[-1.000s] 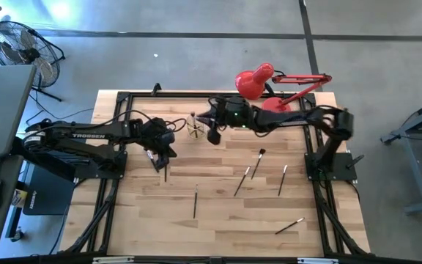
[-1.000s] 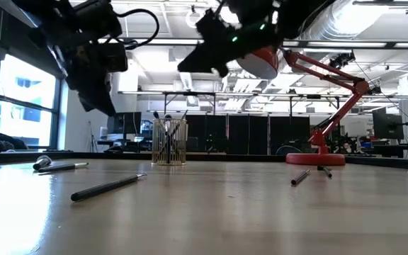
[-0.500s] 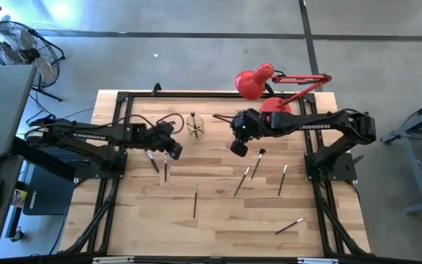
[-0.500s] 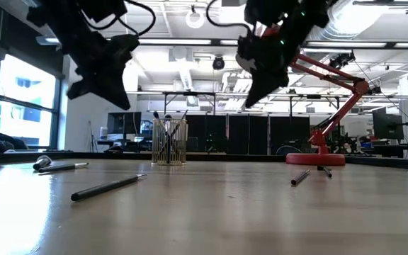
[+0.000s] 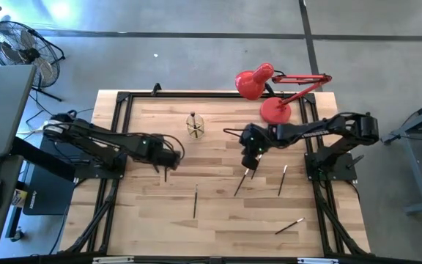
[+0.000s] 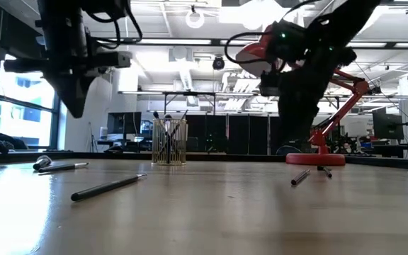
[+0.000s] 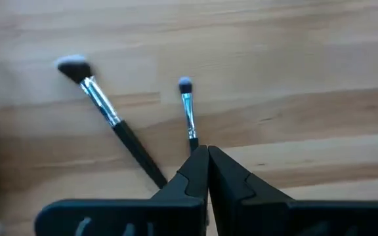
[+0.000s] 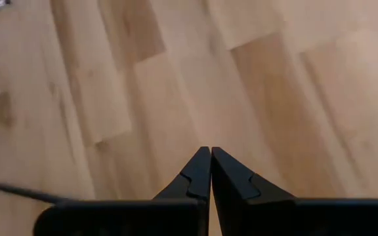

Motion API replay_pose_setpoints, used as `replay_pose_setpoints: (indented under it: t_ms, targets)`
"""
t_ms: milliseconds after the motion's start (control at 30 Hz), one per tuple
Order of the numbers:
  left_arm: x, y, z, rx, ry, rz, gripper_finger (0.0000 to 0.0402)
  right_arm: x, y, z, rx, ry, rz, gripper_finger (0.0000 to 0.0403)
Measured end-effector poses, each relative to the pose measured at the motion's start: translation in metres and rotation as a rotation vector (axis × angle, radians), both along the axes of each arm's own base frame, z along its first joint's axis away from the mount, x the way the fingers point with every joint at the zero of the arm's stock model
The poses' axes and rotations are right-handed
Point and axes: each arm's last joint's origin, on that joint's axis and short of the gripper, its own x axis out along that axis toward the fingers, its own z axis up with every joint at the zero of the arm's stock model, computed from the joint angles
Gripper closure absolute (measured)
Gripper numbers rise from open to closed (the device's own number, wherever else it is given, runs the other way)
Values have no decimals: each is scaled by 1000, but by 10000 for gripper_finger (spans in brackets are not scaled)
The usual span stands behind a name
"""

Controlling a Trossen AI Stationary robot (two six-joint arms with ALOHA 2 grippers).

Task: Put items in baskets/containers
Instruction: Put the powder brush into the wire organizer

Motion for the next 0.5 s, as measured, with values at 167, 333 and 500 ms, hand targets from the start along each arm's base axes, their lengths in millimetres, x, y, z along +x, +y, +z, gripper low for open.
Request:
replay_pose_setpoints:
  t_ms: [167, 333, 500]
  targets:
    - [-2, 1, -6, -21, 49, 41, 393, -2, 2, -3, 48, 7, 34, 401]
    - [-9, 0, -20, -53, 134, 70, 374, -2, 3, -3, 70, 2, 58, 400]
    - [-21, 0, -37, -135, 196, 157, 346, -2, 3, -2, 72, -5, 86, 399]
